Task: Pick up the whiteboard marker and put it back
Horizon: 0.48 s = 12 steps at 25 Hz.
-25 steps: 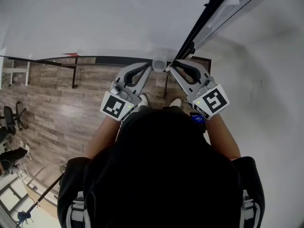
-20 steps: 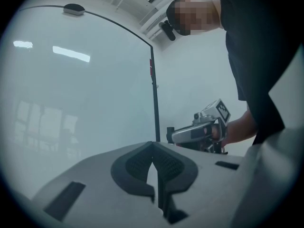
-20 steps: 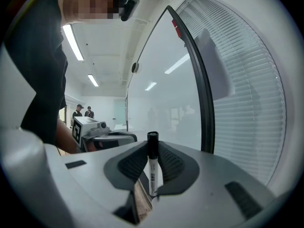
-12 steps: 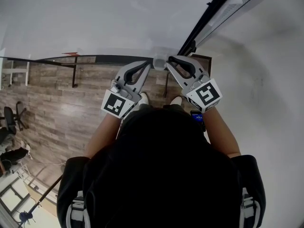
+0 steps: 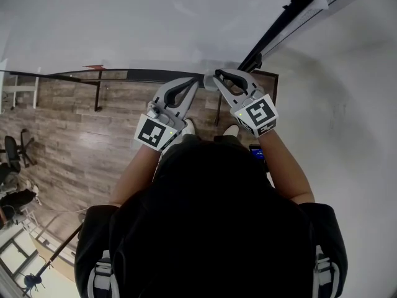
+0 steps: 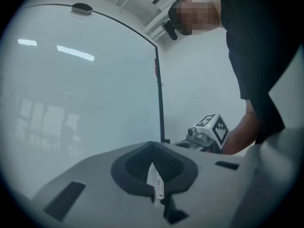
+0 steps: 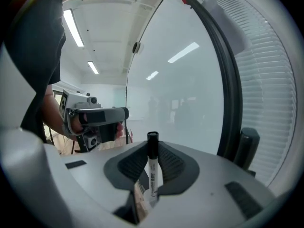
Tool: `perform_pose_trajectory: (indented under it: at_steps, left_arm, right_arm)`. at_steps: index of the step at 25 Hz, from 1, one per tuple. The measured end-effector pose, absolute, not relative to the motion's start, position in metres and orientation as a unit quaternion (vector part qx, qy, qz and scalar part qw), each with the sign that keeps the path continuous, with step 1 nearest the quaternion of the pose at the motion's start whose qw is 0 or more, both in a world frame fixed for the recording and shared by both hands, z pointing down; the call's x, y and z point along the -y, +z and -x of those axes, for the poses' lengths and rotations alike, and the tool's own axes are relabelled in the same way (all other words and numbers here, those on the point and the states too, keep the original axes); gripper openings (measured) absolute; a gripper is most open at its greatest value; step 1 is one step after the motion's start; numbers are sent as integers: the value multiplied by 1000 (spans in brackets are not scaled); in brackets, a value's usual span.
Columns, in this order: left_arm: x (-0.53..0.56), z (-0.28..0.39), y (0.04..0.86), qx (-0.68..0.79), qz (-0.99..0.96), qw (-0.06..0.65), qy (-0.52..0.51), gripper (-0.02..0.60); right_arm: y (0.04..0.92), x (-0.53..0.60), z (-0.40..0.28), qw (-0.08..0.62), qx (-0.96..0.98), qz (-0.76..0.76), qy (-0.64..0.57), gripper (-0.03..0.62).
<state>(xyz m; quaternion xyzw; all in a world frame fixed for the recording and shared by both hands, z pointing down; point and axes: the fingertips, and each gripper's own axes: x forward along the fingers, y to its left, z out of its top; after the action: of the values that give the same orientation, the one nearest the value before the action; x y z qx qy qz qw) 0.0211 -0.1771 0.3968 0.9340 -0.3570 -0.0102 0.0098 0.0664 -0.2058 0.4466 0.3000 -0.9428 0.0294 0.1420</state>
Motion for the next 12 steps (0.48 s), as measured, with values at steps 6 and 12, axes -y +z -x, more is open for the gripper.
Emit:
perform_pose_trajectory:
  at_steps: [6, 12]
  left_arm:
    - [181, -17, 408, 360, -933, 6, -8, 5]
    - [184, -16, 413, 361, -933, 7, -14, 5]
  right_arm:
    - [478, 215, -59, 168, 936, -307, 46, 61]
    - [507, 218, -53, 198, 929, -308, 53, 61]
